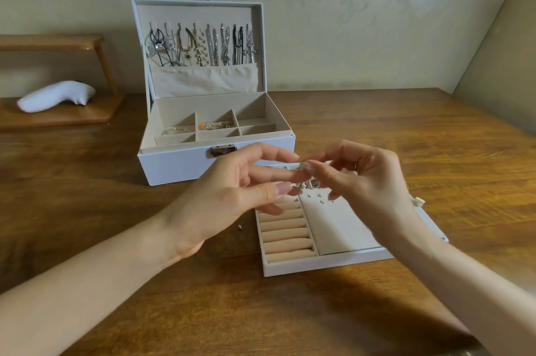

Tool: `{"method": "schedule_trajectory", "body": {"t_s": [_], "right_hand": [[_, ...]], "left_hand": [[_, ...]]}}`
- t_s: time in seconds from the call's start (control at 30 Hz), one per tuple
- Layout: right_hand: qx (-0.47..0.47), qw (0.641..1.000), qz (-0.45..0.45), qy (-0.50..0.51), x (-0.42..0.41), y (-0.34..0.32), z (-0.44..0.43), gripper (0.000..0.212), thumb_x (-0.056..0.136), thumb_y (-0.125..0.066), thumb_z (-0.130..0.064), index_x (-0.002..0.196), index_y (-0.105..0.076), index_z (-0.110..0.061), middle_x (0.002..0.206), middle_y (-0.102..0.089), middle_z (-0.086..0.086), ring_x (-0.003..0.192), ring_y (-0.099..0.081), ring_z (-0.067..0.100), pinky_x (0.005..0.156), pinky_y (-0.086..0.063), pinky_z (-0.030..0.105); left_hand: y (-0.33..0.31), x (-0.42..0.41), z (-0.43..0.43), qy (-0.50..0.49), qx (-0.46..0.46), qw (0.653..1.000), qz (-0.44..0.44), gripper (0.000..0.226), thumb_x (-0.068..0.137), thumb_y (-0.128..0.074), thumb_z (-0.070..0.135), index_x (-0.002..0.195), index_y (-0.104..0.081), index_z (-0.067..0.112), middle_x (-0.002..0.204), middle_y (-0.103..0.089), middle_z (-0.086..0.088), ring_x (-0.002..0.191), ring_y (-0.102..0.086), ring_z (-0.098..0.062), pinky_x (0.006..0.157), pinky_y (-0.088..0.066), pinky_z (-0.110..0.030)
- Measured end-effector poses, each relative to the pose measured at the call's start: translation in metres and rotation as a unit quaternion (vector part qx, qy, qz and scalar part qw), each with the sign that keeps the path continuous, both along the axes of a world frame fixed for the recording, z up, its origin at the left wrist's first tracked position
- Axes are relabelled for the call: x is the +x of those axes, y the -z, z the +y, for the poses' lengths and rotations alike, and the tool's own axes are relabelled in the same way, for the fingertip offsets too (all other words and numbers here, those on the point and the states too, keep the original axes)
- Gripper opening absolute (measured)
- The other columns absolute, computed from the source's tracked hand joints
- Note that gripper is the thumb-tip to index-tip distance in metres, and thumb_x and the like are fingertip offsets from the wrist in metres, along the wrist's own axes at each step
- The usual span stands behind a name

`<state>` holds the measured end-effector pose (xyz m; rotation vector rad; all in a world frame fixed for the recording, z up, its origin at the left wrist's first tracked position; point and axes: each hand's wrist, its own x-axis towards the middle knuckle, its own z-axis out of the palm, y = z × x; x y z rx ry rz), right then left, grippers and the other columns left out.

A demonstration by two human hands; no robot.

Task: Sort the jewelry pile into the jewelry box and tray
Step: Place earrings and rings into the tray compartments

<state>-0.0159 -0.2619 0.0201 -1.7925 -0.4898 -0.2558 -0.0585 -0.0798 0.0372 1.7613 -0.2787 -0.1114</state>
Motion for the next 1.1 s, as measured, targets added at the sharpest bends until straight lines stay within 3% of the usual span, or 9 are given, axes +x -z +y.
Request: {"method": "schedule_trajectory", "body": {"t_s": [0.17,0.27,0.33,0.43,0.5,0.73,0.9,1.0,1.1], "right_hand": [[-0.193,0.980,0.027,-0.039,0.031,-0.019,-0.030,0.002,0.075,-0.075,-0.025,0.075,-0.074,-0.023,0.059,-0.064,-0.006,0.048,-0.043,0.001,0.046,-0.037,0.016],[-0.271,0.959,0.045,-0.072,0.039,-0.010,-0.033,0.004,0.077,-0.075,-0.022,0.075,-0.074,-0.026,0.048,-0.055,-0.015,0.045,-0.037,0.003,0.044,-0.028,0.014],[-0.289,0.954,0.028,-0.079,0.041,-0.003,-0.034,0.009,0.077,-0.076,-0.019,0.074,-0.074,-0.027,0.050,-0.056,-0.017,0.048,-0.038,0.003,0.046,-0.029,0.013],[-0.289,0.955,0.023,-0.066,0.046,0.002,-0.043,0.008,0.076,-0.077,-0.019,0.074,-0.075,-0.027,0.061,-0.062,-0.003,0.051,-0.037,0.003,0.048,-0.030,0.015],[-0.282,0.957,0.034,-0.058,0.051,0.003,-0.051,0.009,0.076,-0.077,-0.019,0.073,-0.075,-0.027,0.058,-0.057,0.000,0.050,-0.035,0.004,0.047,-0.027,0.015],[-0.295,0.954,0.043,-0.035,0.056,0.013,-0.066,0.009,0.078,-0.076,-0.021,0.073,-0.077,-0.029,0.069,-0.068,-0.007,0.056,-0.042,0.006,0.053,-0.034,0.022],[-0.302,0.953,-0.011,-0.032,0.054,0.017,-0.065,0.008,0.078,-0.075,-0.016,0.079,-0.078,-0.023,0.073,-0.064,-0.016,0.063,-0.048,-0.001,0.057,-0.037,0.010],[-0.296,0.954,-0.025,-0.041,0.052,0.017,-0.065,0.010,0.078,-0.075,-0.014,0.079,-0.077,-0.024,0.076,-0.065,-0.014,0.064,-0.049,-0.001,0.058,-0.036,0.008],[-0.294,0.954,-0.028,-0.048,0.053,0.018,-0.066,0.011,0.077,-0.076,-0.015,0.078,-0.078,-0.025,0.077,-0.066,-0.010,0.062,-0.047,0.003,0.058,-0.036,0.010]], "left_hand": [[0.011,0.007,0.024,-0.094,0.186,0.971,-0.121,0.015,0.087,-0.061,0.016,0.100,-0.061,0.025,0.089,-0.072,0.014,0.076,-0.064,0.005,0.064,-0.050,-0.011],[0.024,0.007,0.044,-0.121,0.289,0.942,-0.123,0.012,0.083,-0.066,0.022,0.091,-0.062,0.031,0.082,-0.066,0.013,0.065,-0.056,0.011,0.058,-0.042,-0.006],[0.033,0.006,0.053,-0.112,0.328,0.932,-0.104,0.015,0.079,-0.070,0.028,0.089,-0.061,0.034,0.083,-0.062,0.014,0.070,-0.055,0.012,0.059,-0.043,-0.008],[0.044,0.004,0.062,-0.097,0.371,0.919,-0.091,0.023,0.072,-0.073,0.039,0.089,-0.058,0.039,0.091,-0.057,0.019,0.083,-0.052,0.013,0.062,-0.044,-0.012],[0.049,0.003,0.066,-0.081,0.398,0.910,-0.087,0.026,0.069,-0.072,0.046,0.090,-0.056,0.043,0.096,-0.054,0.022,0.092,-0.048,0.014,0.065,-0.045,-0.013],[0.053,0.004,0.072,-0.069,0.383,0.917,-0.084,0.017,0.075,-0.074,0.030,0.084,-0.061,0.035,0.092,-0.055,0.016,0.091,-0.050,0.010,0.071,-0.046,-0.010],[0.055,0.005,0.075,-0.061,0.378,0.918,-0.107,0.020,0.080,-0.071,0.016,0.072,-0.061,0.031,0.081,-0.058,0.013,0.089,-0.053,0.001,0.069,-0.044,-0.010],[0.057,0.005,0.075,-0.055,0.381,0.915,-0.119,0.021,0.081,-0.070,0.016,0.070,-0.060,0.033,0.094,-0.054,0.025,0.090,-0.052,-0.001,0.071,-0.043,-0.012],[0.057,0.005,0.075,-0.051,0.379,0.915,-0.129,0.023,0.082,-0.069,0.016,0.070,-0.060,0.033,0.097,-0.053,0.026,0.091,-0.052,-0.003,0.070,-0.043,-0.012]]}}
